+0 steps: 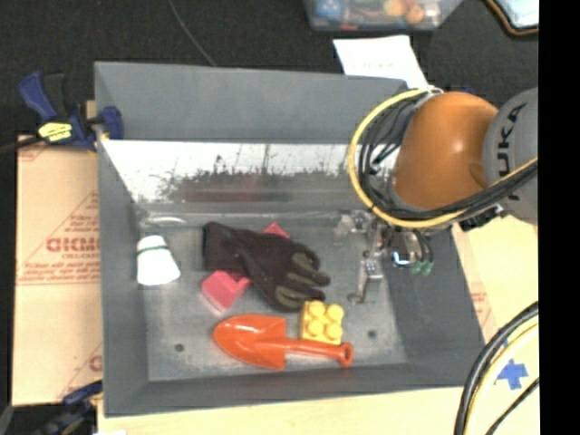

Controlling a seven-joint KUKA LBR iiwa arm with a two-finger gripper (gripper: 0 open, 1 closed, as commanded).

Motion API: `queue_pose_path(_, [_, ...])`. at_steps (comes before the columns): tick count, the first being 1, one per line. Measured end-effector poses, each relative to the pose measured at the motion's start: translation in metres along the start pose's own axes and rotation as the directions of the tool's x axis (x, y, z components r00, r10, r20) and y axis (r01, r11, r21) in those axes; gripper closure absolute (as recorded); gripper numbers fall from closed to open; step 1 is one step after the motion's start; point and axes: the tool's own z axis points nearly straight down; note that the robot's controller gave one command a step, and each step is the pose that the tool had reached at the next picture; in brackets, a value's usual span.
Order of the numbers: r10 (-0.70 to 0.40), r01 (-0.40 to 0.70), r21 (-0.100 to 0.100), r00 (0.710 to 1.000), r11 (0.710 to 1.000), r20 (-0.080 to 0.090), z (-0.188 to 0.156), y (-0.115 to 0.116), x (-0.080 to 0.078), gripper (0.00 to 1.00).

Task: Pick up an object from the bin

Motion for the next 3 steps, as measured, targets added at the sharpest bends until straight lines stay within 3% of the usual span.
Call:
queue_pose_path(1, [0.000, 0.000, 0.000, 1.000, 1.000, 0.000, 0.000, 0.000, 0.000, 0.00])
queue_pose_path(2, [-0.080, 0.080, -0.001, 0.997, 0.997, -0.003, 0.057, 0.033, 0.020, 0.00])
queue_pose_path(3, [-0.077, 0.077, 0.002, 0.997, 0.997, 0.011, 0.061, 0.045, -0.002, 0.00])
